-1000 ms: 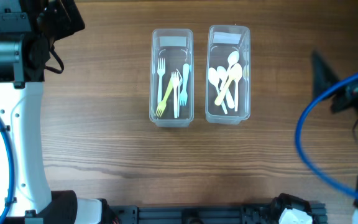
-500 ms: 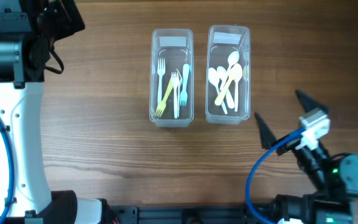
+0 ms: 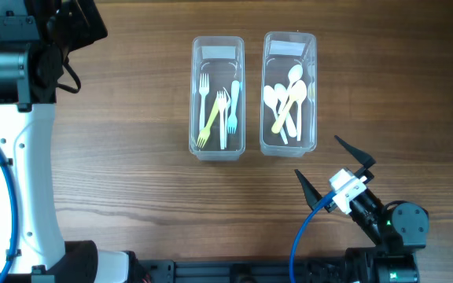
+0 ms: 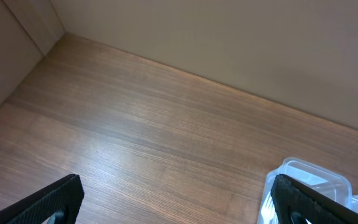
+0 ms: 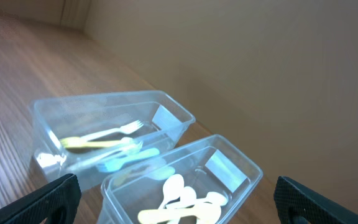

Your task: Pack container

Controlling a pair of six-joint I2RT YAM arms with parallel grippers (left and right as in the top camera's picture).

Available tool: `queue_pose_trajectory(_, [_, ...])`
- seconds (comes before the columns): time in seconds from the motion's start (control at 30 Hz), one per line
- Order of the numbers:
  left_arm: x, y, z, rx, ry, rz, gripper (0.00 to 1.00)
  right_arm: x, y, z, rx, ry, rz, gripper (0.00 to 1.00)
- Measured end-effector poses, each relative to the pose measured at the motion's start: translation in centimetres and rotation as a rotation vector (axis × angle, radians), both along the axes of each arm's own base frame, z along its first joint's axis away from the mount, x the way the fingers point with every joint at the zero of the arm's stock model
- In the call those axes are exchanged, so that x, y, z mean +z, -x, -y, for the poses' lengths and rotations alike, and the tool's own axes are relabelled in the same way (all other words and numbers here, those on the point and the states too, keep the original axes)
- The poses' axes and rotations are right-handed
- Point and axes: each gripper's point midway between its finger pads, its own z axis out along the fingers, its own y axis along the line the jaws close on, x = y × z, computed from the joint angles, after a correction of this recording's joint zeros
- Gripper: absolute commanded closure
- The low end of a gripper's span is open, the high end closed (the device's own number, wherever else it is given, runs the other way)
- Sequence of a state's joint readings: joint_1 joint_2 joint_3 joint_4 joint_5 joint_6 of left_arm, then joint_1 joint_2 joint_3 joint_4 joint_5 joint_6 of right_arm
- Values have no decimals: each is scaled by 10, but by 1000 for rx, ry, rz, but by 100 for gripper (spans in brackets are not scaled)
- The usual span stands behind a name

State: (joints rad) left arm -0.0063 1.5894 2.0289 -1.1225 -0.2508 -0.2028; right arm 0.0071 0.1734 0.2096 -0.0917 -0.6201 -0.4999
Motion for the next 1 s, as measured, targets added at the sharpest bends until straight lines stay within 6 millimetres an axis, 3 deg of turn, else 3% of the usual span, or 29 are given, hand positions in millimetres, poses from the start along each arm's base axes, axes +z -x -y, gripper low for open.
queue_pose_trajectory(0.33, [0,0,0,0,0,0,0,-12,8,-8,39,5,-50,0])
queue_pose_trajectory(0.5, [0,0,0,0,0,0,0,4,8,-10,40,-143,-82,0])
queue_pose_trajectory(0.6, [0,0,0,0,0,0,0,13,1,0,-27,-211,-80,0])
queue_pose_trajectory(0.73, [0,0,0,-1,0,0,0,30,-16,32,-223,-351,-33,0])
queue_pose_trajectory(0.87, [0,0,0,-1,0,0,0,6,-26,52,-348,-400,-41,0])
queue_pose_trajectory(1.0, [0,0,0,-1,0,0,0,-13,-29,59,-390,-401,-48,0])
